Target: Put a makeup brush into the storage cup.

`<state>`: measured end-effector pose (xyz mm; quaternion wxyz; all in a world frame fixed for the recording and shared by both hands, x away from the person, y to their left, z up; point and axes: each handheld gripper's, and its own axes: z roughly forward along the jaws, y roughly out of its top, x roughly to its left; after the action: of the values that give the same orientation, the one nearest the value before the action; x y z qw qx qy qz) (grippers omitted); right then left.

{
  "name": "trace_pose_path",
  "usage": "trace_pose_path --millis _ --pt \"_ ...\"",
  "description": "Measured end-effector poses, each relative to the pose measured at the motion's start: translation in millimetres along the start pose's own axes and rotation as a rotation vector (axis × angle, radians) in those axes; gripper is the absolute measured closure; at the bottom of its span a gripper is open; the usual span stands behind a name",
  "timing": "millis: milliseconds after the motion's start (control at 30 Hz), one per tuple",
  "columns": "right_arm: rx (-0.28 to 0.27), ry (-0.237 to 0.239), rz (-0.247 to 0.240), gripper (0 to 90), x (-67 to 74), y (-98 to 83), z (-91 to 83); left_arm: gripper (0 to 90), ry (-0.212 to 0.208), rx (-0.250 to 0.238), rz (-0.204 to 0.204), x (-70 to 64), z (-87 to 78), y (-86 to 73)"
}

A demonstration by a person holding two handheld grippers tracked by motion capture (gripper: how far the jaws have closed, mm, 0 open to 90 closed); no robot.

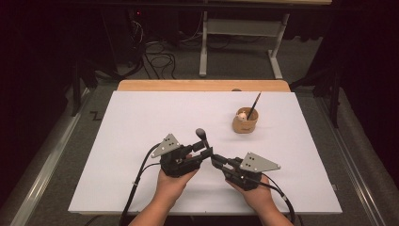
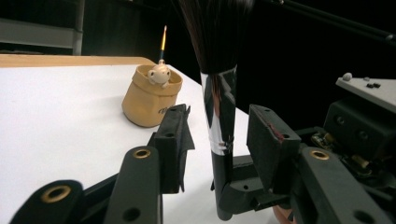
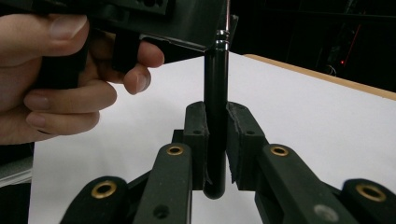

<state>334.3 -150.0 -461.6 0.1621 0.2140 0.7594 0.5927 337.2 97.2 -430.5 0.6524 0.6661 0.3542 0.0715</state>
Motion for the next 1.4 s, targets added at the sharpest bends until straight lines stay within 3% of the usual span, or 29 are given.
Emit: trace_pose_path --millis 633,933,1400 --pt "0.003 0.008 -0.011 80.5 1.2 -0.9 1.3 67.7 -0.019 -0.035 -0.031 2.7 -3.3 1.3" --pt "0.006 0.01 -0.014 80.5 2.1 -1.3 1.7 75.1 -0.012 -0.053 -0.023 1.8 -4.9 1.3" --pt "0.004 0.009 -0.024 80.3 3.0 -2.1 2.4 76.6 -0.022 -0.055 -0.011 0.9 -5.3 0.4"
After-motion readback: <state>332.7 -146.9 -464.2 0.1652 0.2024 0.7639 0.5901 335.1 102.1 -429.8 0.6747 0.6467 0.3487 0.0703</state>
